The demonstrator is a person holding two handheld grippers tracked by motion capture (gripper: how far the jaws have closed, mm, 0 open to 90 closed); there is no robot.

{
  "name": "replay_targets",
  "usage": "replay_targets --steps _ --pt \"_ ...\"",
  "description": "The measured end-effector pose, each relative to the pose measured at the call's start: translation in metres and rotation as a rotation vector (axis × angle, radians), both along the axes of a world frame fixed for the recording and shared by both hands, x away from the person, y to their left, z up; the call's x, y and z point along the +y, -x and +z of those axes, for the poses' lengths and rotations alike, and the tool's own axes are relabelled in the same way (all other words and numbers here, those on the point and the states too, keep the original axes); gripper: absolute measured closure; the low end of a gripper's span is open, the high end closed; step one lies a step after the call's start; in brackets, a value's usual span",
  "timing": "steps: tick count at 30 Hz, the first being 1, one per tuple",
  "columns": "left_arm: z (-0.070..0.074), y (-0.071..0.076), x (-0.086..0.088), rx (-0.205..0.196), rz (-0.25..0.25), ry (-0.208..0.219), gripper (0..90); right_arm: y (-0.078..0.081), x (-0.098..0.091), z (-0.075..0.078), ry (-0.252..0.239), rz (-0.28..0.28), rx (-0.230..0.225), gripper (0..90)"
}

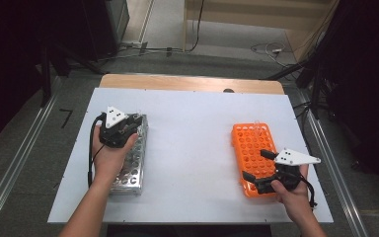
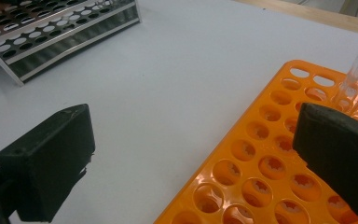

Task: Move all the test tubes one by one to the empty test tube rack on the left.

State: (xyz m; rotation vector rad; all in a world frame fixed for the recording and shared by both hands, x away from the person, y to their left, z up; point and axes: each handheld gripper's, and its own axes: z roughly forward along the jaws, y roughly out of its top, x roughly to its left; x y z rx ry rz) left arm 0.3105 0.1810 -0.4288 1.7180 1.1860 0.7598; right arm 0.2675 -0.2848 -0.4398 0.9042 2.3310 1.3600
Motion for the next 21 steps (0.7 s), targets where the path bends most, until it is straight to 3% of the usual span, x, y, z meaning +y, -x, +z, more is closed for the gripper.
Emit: replay_targets --steps 8,13,18,21 --pt "-0.0018 -0.0036 -0.0007 0.073 -0.002 -0.019 75.6 -0.0006 -0.0009 -0.0004 -0.001 -0.006 0.002 0.0" --pt "-0.0012 -0.0036 0.0001 0.097 -0.010 -0.005 73.3 -0.0006 -0.0007 -0.0005 -0.002 -0.006 0.003 0.0" --pt "0.0010 -0.0015 0.0022 0.102 -0.003 0.023 62.4 -0.0006 -0.0005 -0.0004 0.000 -0.006 0.004 0.0" --pt "0.0026 0.0013 0.0028 0.095 -0.009 0.038 50.2 -0.0007 -0.0008 -0.0003 -0.002 -0.004 0.002 0.0"
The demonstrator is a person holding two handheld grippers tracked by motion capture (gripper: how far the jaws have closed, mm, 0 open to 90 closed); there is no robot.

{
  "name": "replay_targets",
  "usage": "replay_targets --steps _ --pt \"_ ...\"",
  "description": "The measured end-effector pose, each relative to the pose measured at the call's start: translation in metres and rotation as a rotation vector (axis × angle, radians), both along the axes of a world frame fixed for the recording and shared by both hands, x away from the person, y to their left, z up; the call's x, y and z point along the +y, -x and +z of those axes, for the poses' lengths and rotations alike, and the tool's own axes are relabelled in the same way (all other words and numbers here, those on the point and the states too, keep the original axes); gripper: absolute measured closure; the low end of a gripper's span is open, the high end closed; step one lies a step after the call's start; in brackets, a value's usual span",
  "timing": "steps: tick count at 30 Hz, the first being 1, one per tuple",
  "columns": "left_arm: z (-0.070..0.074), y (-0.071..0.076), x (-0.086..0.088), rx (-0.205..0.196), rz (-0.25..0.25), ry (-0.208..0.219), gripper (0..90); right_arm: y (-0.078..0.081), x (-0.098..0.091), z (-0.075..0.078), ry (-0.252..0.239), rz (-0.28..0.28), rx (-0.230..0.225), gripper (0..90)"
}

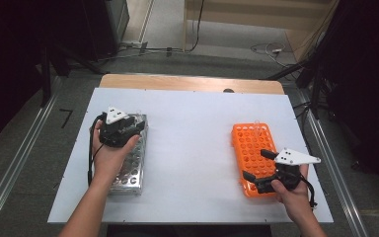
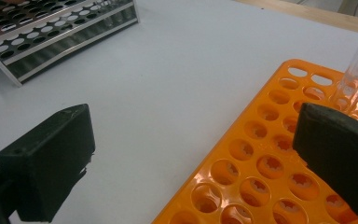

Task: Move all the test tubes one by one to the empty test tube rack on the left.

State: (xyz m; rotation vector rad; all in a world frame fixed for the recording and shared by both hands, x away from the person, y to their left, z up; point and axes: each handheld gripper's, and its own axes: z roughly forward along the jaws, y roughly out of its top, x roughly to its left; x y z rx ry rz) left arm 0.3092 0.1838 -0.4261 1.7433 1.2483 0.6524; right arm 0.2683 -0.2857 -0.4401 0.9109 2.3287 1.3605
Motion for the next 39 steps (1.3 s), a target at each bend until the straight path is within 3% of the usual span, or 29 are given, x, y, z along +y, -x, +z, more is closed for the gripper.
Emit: replay_targets --steps 6,16,29,32,39 --pt "0.004 0.010 0.000 -0.024 -0.006 0.039 29.0 0.000 0.000 0.000 -0.002 -0.001 0.001 0.0" --pt "0.015 0.041 -0.006 -0.074 -0.067 0.083 13.4 -0.001 -0.002 0.001 -0.009 -0.007 0.004 0.0" --pt "0.017 0.078 -0.013 -0.111 -0.176 0.160 0.0 -0.001 -0.001 0.000 -0.006 -0.010 0.006 0.0" --pt "0.016 0.086 -0.015 -0.127 -0.200 0.138 0.0 -0.002 -0.001 0.000 -0.009 -0.012 0.008 0.0" --pt "0.009 0.100 -0.019 -0.134 -0.241 0.145 0.0 -0.004 0.001 -0.001 -0.009 -0.015 0.010 0.0"
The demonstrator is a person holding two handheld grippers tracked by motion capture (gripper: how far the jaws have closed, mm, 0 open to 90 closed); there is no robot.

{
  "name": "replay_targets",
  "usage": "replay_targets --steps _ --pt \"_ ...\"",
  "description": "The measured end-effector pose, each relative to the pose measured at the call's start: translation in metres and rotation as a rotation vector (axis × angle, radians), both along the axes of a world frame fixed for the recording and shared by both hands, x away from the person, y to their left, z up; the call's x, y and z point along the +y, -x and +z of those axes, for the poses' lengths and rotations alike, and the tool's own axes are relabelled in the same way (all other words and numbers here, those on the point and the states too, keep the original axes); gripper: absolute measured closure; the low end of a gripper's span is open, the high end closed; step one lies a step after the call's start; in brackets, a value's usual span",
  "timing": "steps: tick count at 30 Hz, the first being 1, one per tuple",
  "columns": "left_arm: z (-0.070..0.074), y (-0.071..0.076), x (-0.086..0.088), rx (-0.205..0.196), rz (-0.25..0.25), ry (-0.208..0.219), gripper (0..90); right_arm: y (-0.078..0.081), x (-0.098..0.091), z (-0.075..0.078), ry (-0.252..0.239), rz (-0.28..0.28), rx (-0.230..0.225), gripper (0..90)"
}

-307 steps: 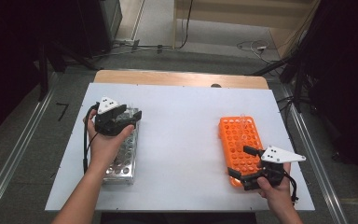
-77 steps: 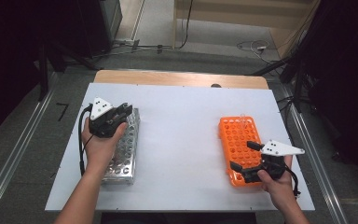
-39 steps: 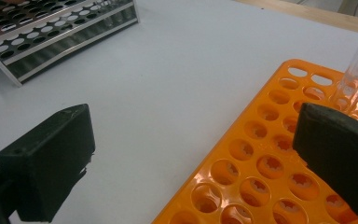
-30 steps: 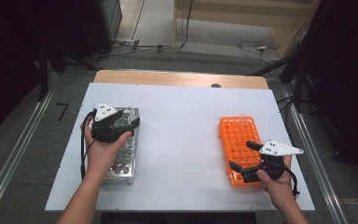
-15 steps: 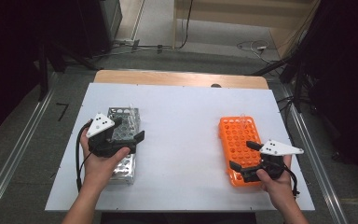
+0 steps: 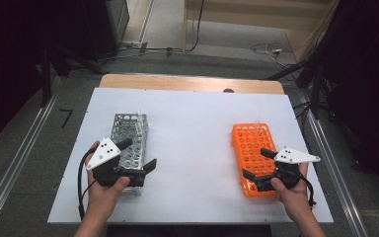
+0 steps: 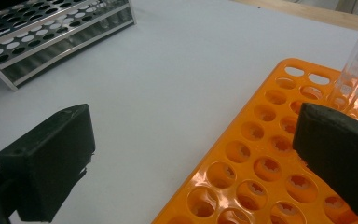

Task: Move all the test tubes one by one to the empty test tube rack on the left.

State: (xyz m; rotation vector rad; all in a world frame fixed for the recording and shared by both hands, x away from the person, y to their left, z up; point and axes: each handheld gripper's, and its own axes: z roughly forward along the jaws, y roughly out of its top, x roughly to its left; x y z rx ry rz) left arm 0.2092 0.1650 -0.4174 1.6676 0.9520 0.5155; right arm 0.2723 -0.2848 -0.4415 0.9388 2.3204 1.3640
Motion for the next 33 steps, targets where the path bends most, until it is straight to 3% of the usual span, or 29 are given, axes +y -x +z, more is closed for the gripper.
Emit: replay_targets --steps 5,17,23,33 --pt "-0.006 0.004 0.001 0.005 -0.004 0.006 0.0 -0.003 0.002 0.000 0.011 -0.009 -0.001 0.0" --pt "-0.010 0.003 0.001 0.022 -0.005 0.015 0.0 -0.028 -0.001 0.004 0.014 -0.110 0.022 5.3" --pt "-0.011 0.002 0.002 0.022 0.003 0.018 0.0 -0.041 -0.003 0.005 0.066 -0.189 0.008 23.0" --pt "-0.012 0.001 0.002 0.026 0.004 0.012 0.0 -0.072 -0.010 0.003 0.099 -0.333 0.077 42.7"
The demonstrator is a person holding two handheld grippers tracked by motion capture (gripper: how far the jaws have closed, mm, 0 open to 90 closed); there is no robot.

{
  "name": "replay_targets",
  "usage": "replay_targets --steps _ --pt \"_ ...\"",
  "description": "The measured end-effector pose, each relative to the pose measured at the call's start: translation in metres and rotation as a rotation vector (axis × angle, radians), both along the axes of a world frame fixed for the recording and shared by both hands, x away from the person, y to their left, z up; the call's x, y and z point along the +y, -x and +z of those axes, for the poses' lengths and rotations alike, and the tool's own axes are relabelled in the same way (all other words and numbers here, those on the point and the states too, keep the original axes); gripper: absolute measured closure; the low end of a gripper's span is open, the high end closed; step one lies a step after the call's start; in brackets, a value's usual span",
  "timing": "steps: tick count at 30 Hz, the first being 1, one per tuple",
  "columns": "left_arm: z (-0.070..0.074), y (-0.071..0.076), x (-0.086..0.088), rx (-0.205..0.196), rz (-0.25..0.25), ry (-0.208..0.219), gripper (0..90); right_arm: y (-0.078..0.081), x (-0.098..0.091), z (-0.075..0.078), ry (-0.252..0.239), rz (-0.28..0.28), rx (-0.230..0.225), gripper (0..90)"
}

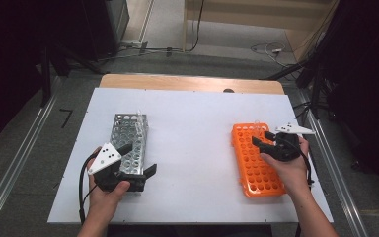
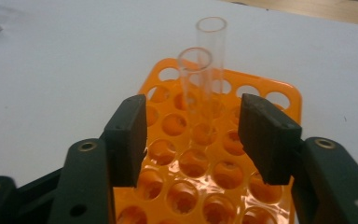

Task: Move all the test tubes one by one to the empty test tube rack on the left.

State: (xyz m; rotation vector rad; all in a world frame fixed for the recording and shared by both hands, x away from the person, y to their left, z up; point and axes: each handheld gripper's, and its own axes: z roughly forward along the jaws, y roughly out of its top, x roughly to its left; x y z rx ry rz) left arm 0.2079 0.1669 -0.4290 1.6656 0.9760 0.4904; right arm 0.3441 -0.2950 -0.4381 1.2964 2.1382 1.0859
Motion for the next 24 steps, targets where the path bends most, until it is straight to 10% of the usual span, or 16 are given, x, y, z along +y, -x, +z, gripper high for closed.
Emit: replay_targets --steps 24 --pt "0.000 0.000 0.002 0.002 0.008 0.004 0.0 -0.020 0.011 -0.017 0.092 -0.015 0.055 72.8"
